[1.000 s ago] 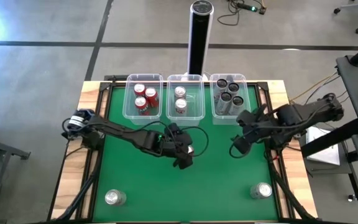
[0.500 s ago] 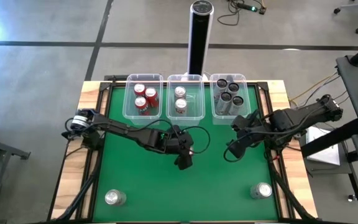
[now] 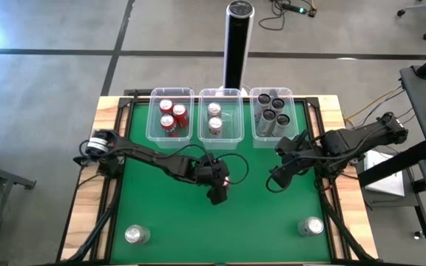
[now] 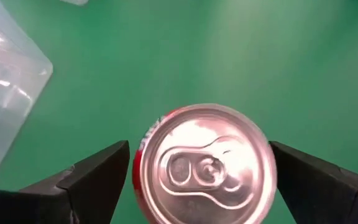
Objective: Sort soda cans
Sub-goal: Put the orange can into the top left transparent bin, then put the left silver soda can into the top middle transparent bin
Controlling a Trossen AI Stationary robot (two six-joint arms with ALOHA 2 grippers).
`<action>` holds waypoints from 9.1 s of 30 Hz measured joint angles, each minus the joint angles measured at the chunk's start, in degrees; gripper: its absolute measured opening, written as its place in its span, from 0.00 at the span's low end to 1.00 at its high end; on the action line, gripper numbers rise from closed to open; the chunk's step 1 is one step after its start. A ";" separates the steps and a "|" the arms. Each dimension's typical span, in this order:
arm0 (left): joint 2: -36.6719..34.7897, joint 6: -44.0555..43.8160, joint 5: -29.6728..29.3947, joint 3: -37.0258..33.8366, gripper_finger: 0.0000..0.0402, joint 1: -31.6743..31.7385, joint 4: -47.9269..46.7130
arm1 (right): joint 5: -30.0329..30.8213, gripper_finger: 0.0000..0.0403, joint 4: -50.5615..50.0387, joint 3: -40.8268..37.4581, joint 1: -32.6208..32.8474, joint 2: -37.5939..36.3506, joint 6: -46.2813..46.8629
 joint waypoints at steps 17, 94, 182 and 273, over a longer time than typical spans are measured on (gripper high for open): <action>5.76 -3.68 0.28 5.14 0.70 0.05 -1.69 | 0.01 0.93 0.15 0.00 -0.02 0.00 0.79; -23.51 1.88 -6.59 -18.20 0.71 36.05 -10.05 | 0.43 0.93 7.11 -0.02 0.00 0.02 6.67; -10.13 -58.86 -6.00 14.96 0.89 -53.49 -50.25 | -1.39 0.93 15.93 13.62 6.18 25.21 -10.60; 3.93 -3.41 6.84 15.55 0.69 4.42 -31.07 | -2.03 0.93 8.43 5.74 15.81 15.07 -8.64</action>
